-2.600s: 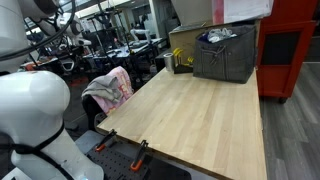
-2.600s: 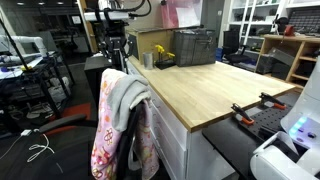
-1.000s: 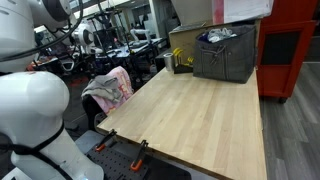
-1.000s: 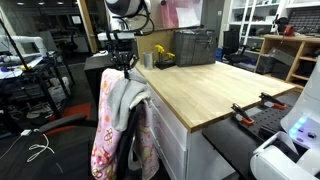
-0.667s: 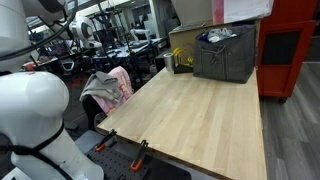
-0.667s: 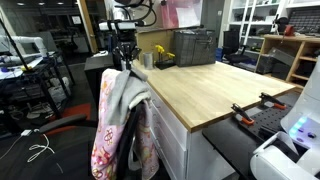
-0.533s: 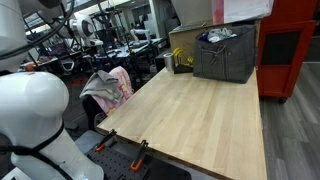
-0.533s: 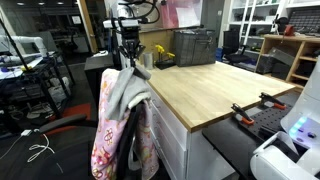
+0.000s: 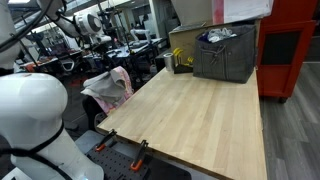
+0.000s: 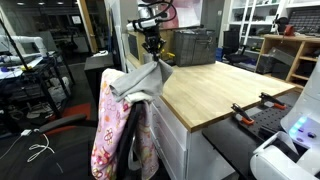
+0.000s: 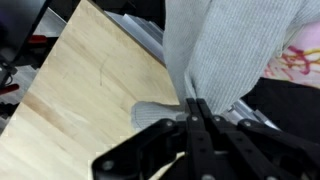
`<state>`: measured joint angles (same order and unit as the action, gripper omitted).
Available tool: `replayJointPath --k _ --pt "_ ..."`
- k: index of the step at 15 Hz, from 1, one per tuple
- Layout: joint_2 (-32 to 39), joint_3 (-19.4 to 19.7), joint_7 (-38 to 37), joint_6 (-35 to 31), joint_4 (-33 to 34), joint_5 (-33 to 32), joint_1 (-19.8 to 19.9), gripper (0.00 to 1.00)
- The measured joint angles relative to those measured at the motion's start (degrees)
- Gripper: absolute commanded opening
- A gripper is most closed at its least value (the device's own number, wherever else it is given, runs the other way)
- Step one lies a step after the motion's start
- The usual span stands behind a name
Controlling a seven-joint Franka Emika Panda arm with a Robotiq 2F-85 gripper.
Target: Remove the grey cloth from the chair and then put it on the table
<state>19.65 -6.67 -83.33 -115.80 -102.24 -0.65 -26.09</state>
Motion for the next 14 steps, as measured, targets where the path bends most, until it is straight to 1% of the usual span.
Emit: replayJointPath --k 3,9,14 --pt "-1.7 0.6 -2.5 0.3 -3.9 -1.5 2.4 0.01" --pt "-5.1 1.6 -4.8 0.4 -11.5 -1.6 7.7 0.01" --pt "-9.4 1.7 -7.2 0.3 -19.2 -1.3 10.2 0.01"
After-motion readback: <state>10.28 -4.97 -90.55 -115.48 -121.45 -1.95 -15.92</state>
